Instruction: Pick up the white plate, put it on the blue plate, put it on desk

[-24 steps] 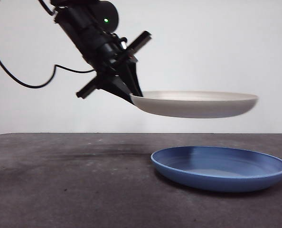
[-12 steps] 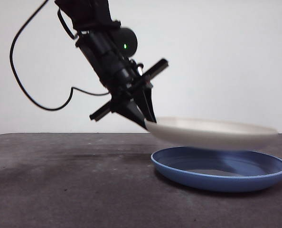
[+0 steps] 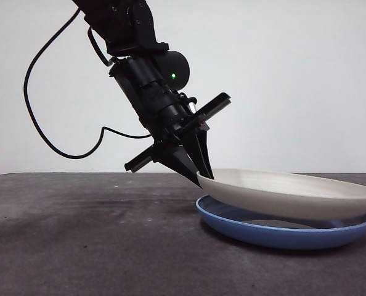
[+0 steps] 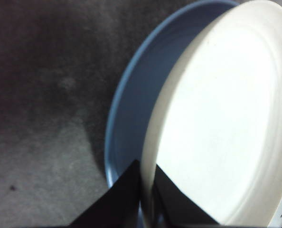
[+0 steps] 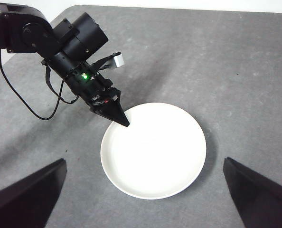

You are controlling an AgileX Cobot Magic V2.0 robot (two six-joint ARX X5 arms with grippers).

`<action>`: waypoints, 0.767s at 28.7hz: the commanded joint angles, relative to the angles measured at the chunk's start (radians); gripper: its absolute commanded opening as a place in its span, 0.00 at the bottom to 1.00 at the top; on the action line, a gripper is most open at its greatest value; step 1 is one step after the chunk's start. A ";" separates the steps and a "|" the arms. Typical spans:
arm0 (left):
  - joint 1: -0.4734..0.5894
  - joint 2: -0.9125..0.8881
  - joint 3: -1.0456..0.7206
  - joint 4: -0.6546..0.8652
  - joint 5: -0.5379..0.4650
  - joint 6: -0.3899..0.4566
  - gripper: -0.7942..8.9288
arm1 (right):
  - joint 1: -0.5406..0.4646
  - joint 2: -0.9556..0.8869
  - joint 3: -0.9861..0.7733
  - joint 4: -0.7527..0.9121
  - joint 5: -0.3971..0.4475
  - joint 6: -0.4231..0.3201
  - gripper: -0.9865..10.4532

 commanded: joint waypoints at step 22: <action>0.002 0.040 0.036 0.024 0.002 0.005 0.42 | 0.005 0.002 0.020 -0.016 -0.005 -0.008 0.62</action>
